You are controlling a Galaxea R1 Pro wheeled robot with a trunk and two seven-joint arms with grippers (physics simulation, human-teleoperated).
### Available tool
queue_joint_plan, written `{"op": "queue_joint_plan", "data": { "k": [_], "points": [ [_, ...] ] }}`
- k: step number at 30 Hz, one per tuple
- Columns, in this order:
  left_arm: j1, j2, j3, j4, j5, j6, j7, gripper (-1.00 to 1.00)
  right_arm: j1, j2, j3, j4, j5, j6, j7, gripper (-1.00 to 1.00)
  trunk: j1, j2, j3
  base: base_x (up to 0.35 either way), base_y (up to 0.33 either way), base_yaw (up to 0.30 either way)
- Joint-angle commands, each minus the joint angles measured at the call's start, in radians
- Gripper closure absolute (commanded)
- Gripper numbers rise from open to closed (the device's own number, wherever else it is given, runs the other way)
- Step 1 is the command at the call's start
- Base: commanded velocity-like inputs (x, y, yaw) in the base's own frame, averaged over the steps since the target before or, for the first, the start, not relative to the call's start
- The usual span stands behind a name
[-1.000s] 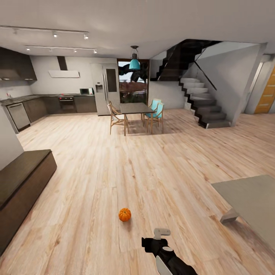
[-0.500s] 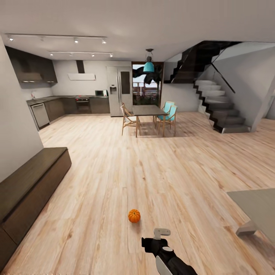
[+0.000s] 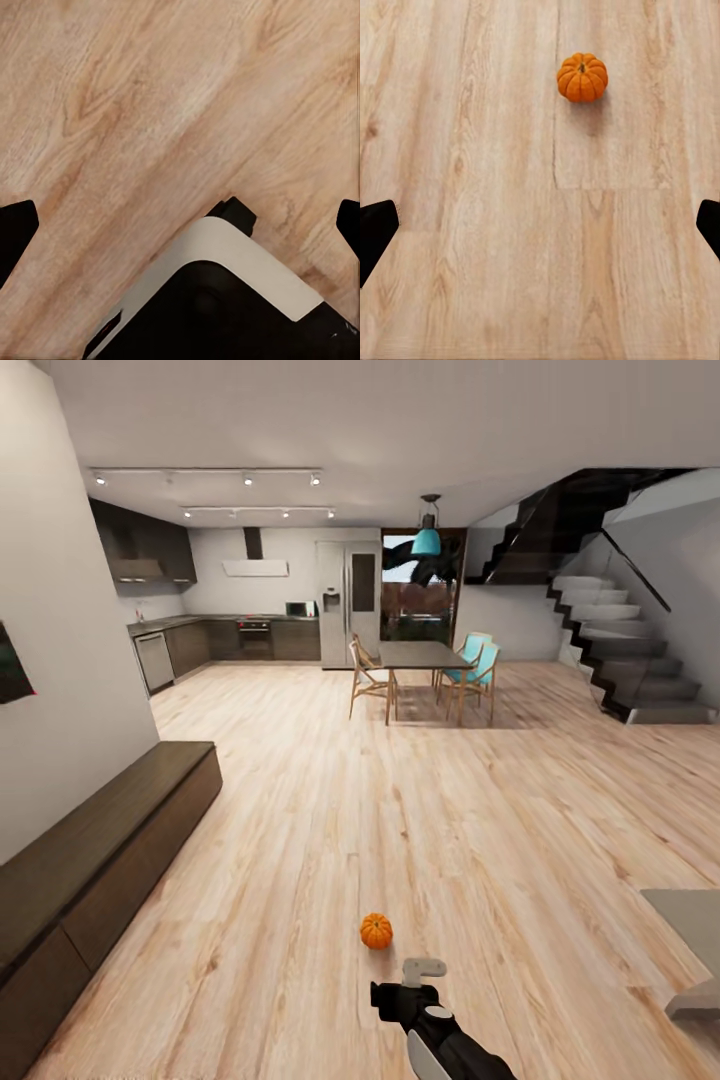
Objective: Place each of the two pumpkins and all three candles from the living room inside a cabinet in the living room (use any cabinet), then make sure every cabinet is closed, and position the cauldron so it is next to a table in the living room.
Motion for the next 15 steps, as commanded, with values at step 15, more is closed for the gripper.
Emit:
{"op": "queue_joint_plan", "data": {
  "k": [15],
  "points": [
    [-0.002,-0.003,0.004,-0.181,0.012,-0.003,0.002,-1.0,-0.001,-0.001,0.008,-0.002,-0.006,0.004,-0.009,-1.0,0.0,-0.001,0.015,0.0,0.0,0.225]
  ]
}}
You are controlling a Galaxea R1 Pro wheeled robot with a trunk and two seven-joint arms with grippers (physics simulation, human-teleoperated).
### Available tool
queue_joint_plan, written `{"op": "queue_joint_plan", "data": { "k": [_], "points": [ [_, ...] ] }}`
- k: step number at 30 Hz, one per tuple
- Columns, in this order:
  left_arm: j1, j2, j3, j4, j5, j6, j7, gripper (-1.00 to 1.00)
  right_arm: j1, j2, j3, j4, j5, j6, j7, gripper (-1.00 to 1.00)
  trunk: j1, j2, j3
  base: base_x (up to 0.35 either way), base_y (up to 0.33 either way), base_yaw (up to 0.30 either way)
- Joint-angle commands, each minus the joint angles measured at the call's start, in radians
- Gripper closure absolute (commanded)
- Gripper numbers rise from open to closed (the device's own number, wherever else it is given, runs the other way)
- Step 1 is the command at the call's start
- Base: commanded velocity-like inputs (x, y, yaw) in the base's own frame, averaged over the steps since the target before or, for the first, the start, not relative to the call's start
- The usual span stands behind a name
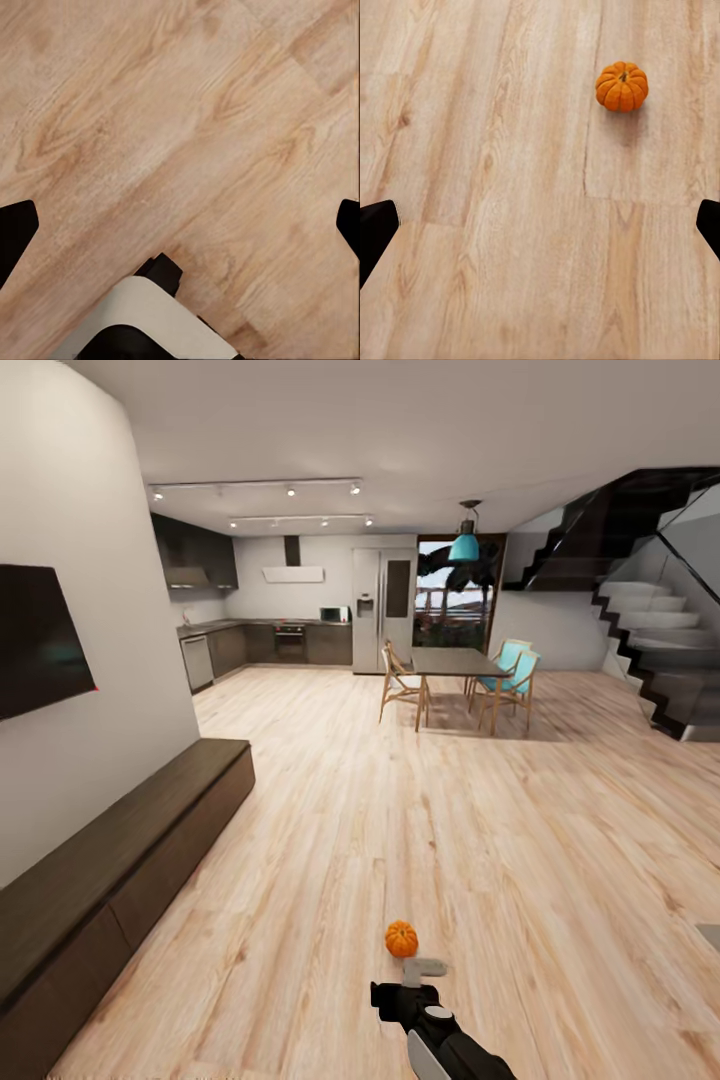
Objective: Place each of the two pumpkins and all three candles from the living room inside a cabinet in the living room (use any cabinet), then make sure every cabinet is closed, and position the cauldron so it is next to a table in the living room.
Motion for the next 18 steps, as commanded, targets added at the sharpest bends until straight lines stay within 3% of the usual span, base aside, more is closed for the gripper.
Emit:
{"op": "queue_joint_plan", "data": {
  "k": [1,9,14,18],
  "points": [
    [0.0,0.0,-0.007,-0.009,0.011,-0.01,0.005,-1.0,-0.001,-0.001,0.008,-0.002,-0.005,0.004,-0.009,-1.0,0.0,-0.001,0.0,0.0,0.0,0.225],
    [0.0,-0.007,-0.013,-0.02,0.015,-0.171,-0.005,-1.0,-0.001,0.001,0.008,-0.002,0.023,0.005,-0.011,-1.0,0.0,-0.001,0.008,0.023,-0.003,0.225],
    [0.0,-0.009,-0.016,-0.013,0.014,-0.189,-0.084,-1.0,-0.001,-0.001,0.008,-0.002,0.026,0.007,-0.012,-1.0,0.0,-0.001,0.014,0.036,-0.129,0.225],
    [0.0,-0.009,-0.015,-0.01,0.015,-0.191,-0.105,-1.0,-0.001,-0.002,0.007,-0.002,0.026,0.007,-0.012,-1.0,0.0,-0.001,0.018,0.011,-0.258,0.225]
  ]
}}
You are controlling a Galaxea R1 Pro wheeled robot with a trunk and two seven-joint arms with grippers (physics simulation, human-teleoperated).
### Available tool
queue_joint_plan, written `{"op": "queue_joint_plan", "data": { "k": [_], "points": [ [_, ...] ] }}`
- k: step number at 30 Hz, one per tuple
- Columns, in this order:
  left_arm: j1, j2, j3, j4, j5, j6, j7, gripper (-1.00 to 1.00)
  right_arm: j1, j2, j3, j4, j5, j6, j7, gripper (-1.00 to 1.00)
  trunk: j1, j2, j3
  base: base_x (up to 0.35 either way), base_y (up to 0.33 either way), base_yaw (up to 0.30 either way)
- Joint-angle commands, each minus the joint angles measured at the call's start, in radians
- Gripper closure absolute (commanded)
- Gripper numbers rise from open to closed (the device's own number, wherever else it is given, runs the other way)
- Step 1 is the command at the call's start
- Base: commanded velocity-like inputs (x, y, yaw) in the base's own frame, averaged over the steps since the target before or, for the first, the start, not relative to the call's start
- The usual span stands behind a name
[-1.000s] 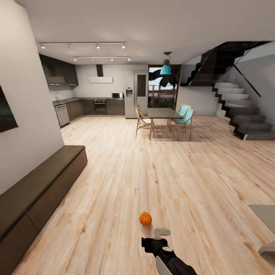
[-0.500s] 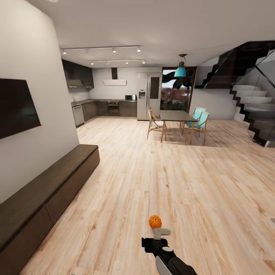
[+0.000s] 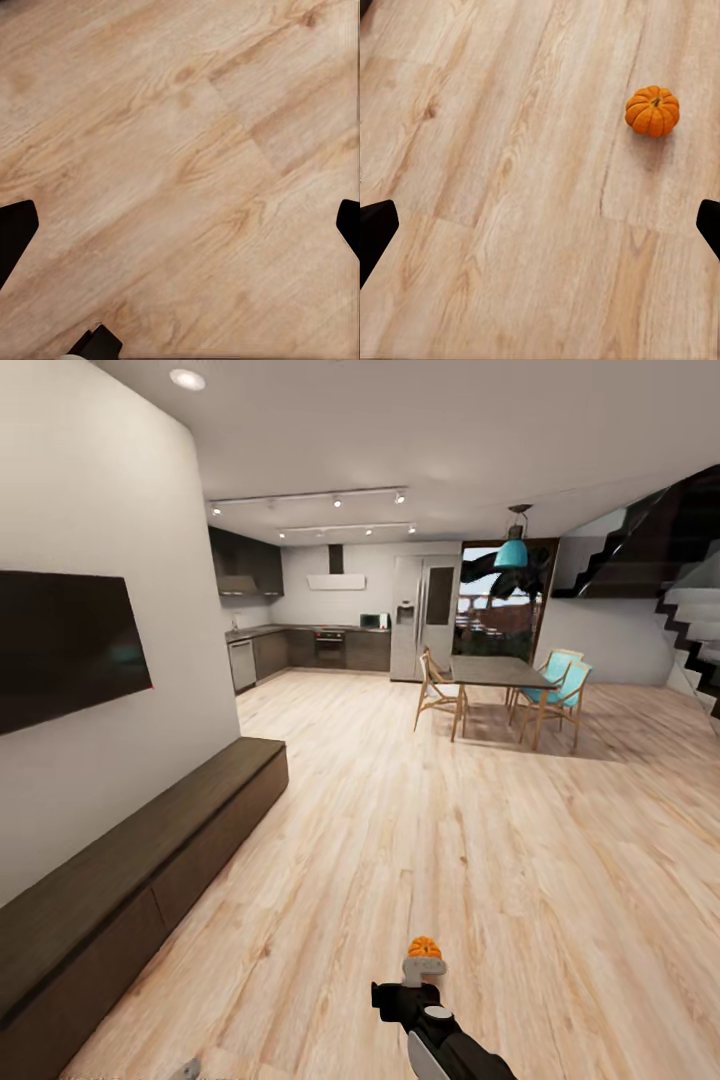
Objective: Place each of the two pumpkins and all three candles from the living room inside a cabinet in the living room (use any cabinet), then make sure every cabinet is closed, and position the cauldron so it is next to a table in the living room.
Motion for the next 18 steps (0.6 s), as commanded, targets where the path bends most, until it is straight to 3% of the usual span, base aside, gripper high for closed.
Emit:
{"op": "queue_joint_plan", "data": {
  "k": [1,7,18],
  "points": [
    [-0.001,0.0,-0.008,0.0,0.008,-0.003,0.003,-1.0,-0.001,-0.001,0.008,-0.002,-0.007,0.004,-0.009,-1.0,0.0,-0.001,0.0,0.123,-0.261,0.23],
    [-0.001,0.0,-0.007,0.001,0.008,-0.004,0.0,-1.0,-0.001,0.001,0.008,-0.002,-0.006,0.004,-0.008,-1.0,0.0,-0.001,0.005,0.239,-0.188,0.238],
    [-0.001,-0.001,-0.007,0.002,0.01,-0.005,0.0,-1.0,-0.001,0.003,0.009,-0.002,-0.006,0.006,-0.006,-1.0,0.0,-0.001,0.01,0.319,-0.012,0.252]
  ]
}}
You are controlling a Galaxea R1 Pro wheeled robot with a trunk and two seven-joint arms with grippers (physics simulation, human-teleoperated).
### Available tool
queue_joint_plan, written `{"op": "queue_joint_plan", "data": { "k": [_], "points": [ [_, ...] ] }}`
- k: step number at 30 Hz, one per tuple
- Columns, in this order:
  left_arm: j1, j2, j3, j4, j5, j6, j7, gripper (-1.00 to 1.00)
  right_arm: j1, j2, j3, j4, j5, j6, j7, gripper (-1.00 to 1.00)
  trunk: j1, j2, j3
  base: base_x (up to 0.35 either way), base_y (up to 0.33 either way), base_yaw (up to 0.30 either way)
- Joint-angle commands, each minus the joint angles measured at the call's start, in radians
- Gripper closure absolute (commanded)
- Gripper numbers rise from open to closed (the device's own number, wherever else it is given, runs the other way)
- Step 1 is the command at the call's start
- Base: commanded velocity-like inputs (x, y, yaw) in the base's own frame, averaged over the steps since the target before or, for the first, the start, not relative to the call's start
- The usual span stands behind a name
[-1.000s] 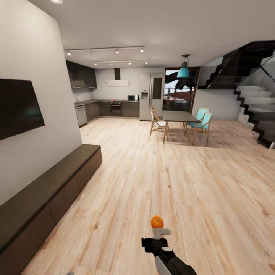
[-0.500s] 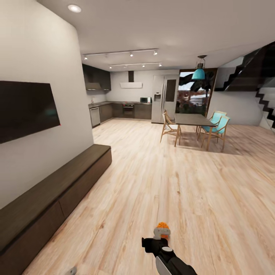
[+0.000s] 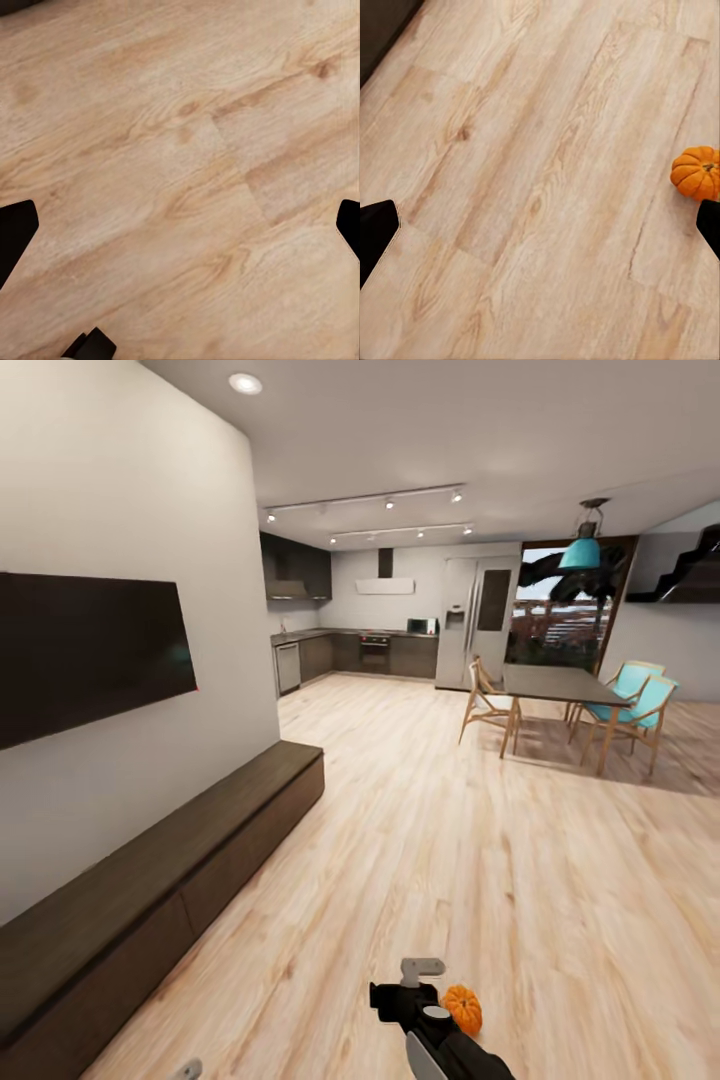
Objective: Place each of the two pumpkins and all three candles from the living room inside a cabinet in the living room (use any cabinet), then make sure every cabinet is closed, and position the cauldron so it is next to a table in the living room.
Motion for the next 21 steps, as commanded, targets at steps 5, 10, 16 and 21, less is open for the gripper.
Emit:
{"op": "queue_joint_plan", "data": {
  "k": [5,10,16,21],
  "points": [
    [-0.001,-0.007,-0.009,0.0,0.007,-0.008,0.005,-1.0,-0.001,-0.001,0.077,-0.002,-0.008,0.012,-0.021,-1.0,0.001,-0.001,-0.002,0.29,-0.083,0.268],
    [-0.001,-0.009,-0.009,0.0,0.007,-0.01,0.005,-1.0,-0.001,-0.001,0.107,-0.001,-0.01,0.016,-0.024,-1.0,0.001,-0.001,-0.007,0.061,-0.175,0.228],
    [-0.001,-0.009,-0.009,0.0,0.008,-0.01,0.005,-1.0,-0.001,-0.001,0.111,0.001,-0.011,0.025,-0.025,-1.0,0.001,-0.001,-0.015,0.006,-0.227,0.18],
    [-0.001,-0.009,-0.009,0.0,0.008,-0.013,0.005,-1.0,-0.001,-0.001,0.111,0.0,-0.011,0.049,-0.026,-1.0,0.001,-0.001,-0.022,0.089,-0.155,0.157]
  ]
}}
